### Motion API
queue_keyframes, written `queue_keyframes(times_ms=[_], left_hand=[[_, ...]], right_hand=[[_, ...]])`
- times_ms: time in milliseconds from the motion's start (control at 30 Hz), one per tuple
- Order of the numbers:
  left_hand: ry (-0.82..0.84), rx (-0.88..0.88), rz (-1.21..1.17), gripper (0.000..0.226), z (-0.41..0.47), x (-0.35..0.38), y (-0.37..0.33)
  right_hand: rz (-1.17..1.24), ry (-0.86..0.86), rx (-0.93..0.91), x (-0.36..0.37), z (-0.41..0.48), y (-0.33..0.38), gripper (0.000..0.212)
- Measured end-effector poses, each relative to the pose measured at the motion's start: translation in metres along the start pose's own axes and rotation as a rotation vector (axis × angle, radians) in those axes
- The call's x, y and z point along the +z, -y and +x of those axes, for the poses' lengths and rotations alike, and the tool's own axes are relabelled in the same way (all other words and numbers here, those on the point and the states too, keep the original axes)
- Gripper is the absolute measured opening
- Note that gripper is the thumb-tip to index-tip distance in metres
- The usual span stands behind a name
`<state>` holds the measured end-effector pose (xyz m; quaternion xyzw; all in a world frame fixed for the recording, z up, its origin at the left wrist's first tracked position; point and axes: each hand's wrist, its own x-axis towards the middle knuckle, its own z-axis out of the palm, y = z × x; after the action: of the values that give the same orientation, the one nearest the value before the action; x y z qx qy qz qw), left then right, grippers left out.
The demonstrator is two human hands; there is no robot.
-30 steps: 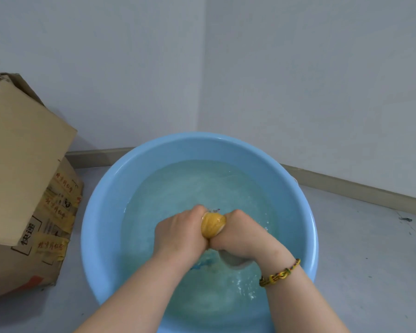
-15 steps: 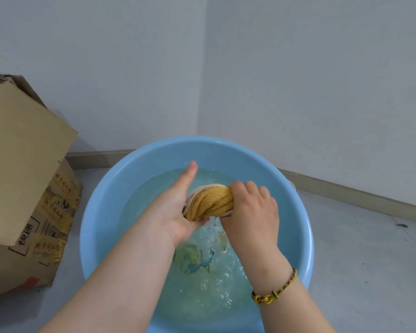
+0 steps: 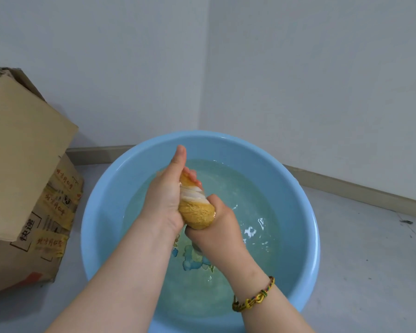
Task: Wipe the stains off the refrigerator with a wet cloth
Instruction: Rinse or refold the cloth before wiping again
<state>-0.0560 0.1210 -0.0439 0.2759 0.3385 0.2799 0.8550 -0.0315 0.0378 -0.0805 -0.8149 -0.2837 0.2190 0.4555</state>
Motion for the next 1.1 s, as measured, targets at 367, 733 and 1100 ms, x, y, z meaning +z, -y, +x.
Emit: queue_keyframes(times_ms=[367,733,1100], left_hand=[[0.206,0.016,0.127,0.065,-0.008,0.004,0.008],[0.632,-0.521,0.526,0.104,-0.004,-0.026,-0.026],[0.673,-0.284,2.165,0.022,-0.010,0.005,0.005]], right_hand=[[0.404,0.458,0.197,-0.027,-0.007,0.001,0.036],[-0.574,-0.201,-0.506,-0.036,0.000,-0.017,0.017],[-0.771,-0.135,-0.491,-0.035,0.010,-0.039,0.045]])
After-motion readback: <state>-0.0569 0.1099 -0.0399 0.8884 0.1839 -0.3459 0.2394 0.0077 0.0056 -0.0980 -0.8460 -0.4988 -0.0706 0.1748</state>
